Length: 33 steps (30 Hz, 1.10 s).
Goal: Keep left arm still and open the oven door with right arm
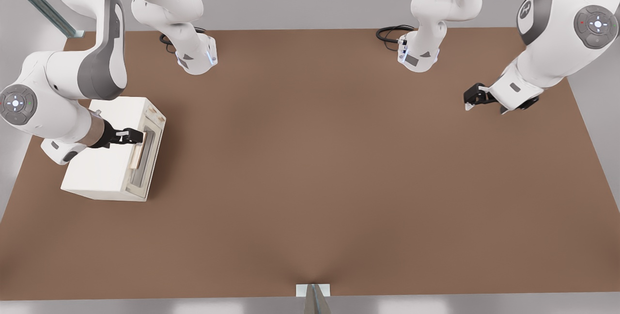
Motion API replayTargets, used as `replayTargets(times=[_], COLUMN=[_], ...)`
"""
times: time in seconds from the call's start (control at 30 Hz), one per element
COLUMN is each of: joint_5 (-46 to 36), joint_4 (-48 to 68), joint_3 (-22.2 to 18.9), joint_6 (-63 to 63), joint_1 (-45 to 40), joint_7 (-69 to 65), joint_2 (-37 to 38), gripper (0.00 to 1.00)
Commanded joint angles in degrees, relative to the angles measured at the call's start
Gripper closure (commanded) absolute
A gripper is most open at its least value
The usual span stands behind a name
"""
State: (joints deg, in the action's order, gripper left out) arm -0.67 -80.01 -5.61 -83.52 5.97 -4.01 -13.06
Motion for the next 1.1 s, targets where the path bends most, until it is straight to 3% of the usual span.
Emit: replayTargets(times=[0.0,0.1,0.13,0.17,0.27,0.43,0.63,0.87,1.07], joint_5=[0.0,2.9,7.3,13.8,33.1,48.7,50.8,53.4,53.6], joint_4=[0.0,-0.1,-0.9,-2.0,-6.5,-22.0,-23.8,-28.4,-32.3], joint_3=[0.0,0.2,0.6,0.6,0.6,0.5,0.6,0.3,0.1], joint_6=[0.3,1.5,1.9,2.8,2.5,-7.2,-8.8,-6.4,-6.8], joint_1=[0.0,0.7,2.4,4.8,13.0,16.1,17.3,17.5,16.3], joint_7=[-2.3,-3.4,-4.7,-11.5,-14.3,-1.4,24.0,34.5,35.8], joint_2=[0.1,-0.1,-0.2,-0.8,-4.9,-1.4,-5.8,-6.7,-5.6], gripper=[0.00,0.00,0.05,0.78,0.79,0.79,0.79,0.79,0.79])
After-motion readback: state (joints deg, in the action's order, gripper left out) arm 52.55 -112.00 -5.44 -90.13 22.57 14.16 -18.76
